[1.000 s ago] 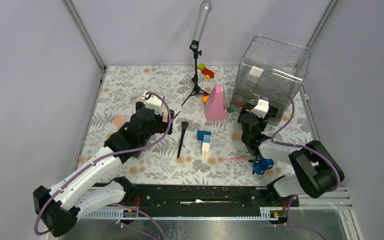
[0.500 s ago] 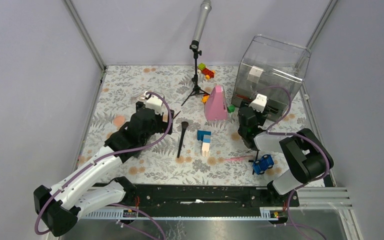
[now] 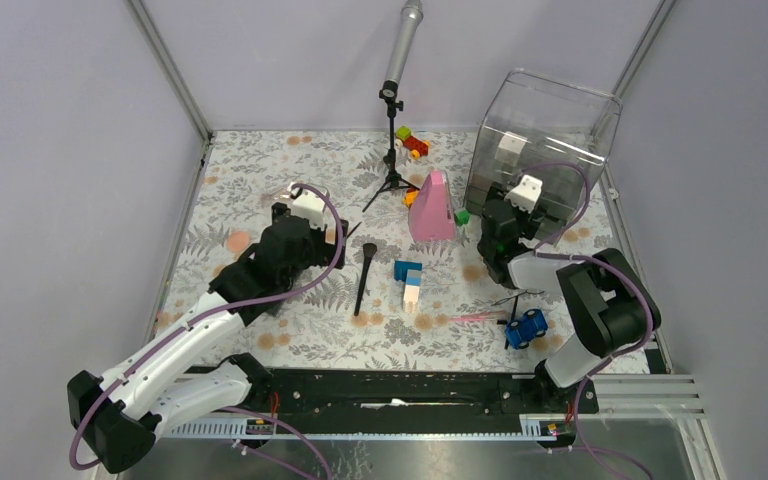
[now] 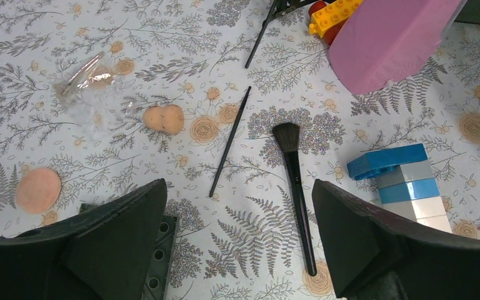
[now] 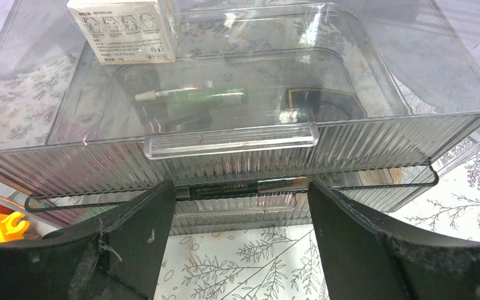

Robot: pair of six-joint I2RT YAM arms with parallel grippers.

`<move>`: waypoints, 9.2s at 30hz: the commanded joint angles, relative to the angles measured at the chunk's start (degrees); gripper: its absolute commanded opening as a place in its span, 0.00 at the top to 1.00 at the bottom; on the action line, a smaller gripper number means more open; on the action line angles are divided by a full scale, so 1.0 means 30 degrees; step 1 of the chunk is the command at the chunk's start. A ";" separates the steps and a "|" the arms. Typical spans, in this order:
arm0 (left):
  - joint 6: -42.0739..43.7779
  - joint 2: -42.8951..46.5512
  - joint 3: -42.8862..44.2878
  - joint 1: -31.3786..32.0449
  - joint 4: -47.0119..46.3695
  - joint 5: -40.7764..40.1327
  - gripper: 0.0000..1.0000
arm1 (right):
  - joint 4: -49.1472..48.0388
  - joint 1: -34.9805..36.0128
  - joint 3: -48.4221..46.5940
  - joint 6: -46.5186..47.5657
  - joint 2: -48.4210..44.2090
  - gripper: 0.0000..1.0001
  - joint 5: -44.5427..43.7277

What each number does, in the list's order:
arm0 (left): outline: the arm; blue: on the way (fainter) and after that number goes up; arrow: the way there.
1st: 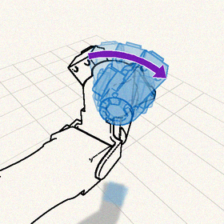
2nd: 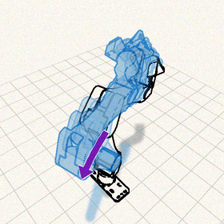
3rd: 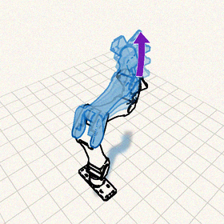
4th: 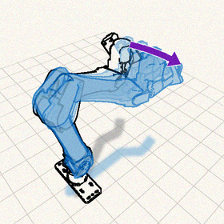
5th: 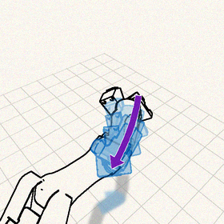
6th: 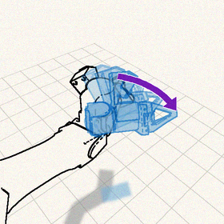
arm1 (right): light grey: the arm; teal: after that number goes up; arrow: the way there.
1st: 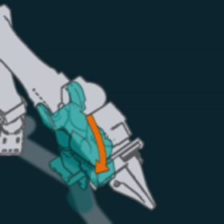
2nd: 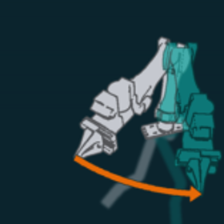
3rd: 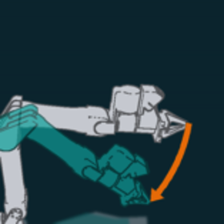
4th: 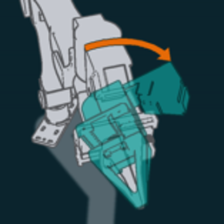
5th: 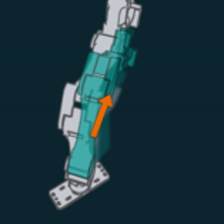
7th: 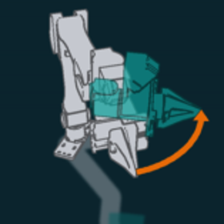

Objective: Organize the makeup
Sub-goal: Close the drawer in the storage box, then open the drawer in the storage box.

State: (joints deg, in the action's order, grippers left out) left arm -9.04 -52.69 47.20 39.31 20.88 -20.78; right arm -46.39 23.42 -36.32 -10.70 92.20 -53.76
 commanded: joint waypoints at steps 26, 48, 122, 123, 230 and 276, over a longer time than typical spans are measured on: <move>-0.0005 -0.0146 -0.0074 -0.0154 -0.0869 0.0608 0.03 | 0.2980 -0.0506 0.1441 -0.5084 -0.2784 0.20 0.3567; -0.0005 -0.0176 -0.0118 -0.0154 -0.0868 0.0655 0.02 | -0.5642 -0.0614 0.0944 -0.1898 0.1650 0.17 0.0253; 0.0229 -0.0272 -0.0130 -0.0272 -0.0772 0.0586 0.01 | -1.6591 -0.7541 0.7572 -2.3347 0.6212 0.37 1.5493; 0.0229 -0.0253 -0.0145 -0.0271 -0.0753 0.0570 0.01 | -1.6569 -0.7543 0.7528 -2.3060 0.6041 0.36 1.5433; 0.0434 -0.0782 -0.0012 -0.0652 -0.0761 0.2084 0.01 | -1.6620 -0.6359 1.3779 -2.0626 0.3950 1.00 1.7358; 0.0464 -0.0893 -0.0031 -0.0740 -0.0751 0.2096 0.01 | -1.2036 -0.5548 1.4310 -2.0770 -0.3066 0.36 1.8654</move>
State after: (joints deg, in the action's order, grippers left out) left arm -8.36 -55.27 47.20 37.45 20.88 -15.18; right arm -88.09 6.35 -0.32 -75.81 91.37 -1.26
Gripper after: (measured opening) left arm 0.988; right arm 0.637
